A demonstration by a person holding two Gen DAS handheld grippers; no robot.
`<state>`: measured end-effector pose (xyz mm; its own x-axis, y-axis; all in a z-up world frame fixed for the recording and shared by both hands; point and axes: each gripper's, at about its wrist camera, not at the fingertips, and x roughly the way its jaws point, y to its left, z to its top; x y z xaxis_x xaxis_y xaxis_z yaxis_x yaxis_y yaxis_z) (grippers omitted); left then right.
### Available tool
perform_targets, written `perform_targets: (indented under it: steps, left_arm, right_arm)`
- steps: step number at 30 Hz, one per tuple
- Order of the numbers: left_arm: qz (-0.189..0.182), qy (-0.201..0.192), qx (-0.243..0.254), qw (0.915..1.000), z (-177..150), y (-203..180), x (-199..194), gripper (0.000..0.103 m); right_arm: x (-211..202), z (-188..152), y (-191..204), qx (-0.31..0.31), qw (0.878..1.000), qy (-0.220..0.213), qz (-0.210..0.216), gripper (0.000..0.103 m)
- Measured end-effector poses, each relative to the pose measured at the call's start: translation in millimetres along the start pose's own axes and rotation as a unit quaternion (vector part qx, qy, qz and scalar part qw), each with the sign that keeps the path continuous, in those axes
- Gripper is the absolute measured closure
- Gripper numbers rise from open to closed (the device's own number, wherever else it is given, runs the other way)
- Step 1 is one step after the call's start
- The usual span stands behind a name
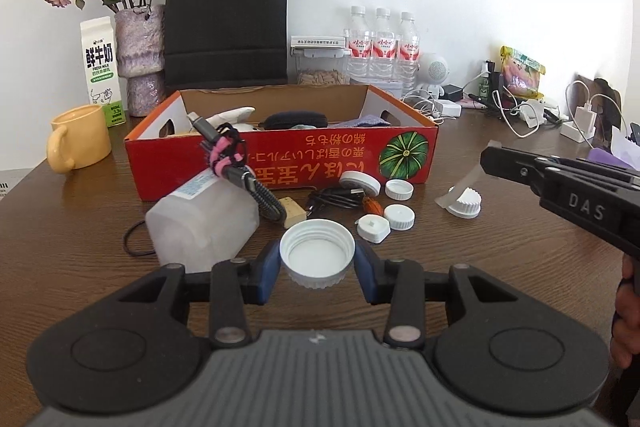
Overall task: Organize objects
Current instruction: 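Grasp the large white cap with the left tool while the right tool holds its cap, then carry both caps into the red box and open both tools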
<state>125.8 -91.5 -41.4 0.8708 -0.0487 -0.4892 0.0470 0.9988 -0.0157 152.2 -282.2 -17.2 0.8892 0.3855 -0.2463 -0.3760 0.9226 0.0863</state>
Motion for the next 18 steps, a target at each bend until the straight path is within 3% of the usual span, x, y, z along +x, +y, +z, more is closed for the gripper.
perform_targets:
  steps: [18]
  left_arm:
    - [0.006, -0.047, -0.041, 0.9981, 1, 59, -43, 0.062]
  right_arm:
    - [-2, -3, 35, -0.039, 0.999, 0.000, -0.012, 0.099]
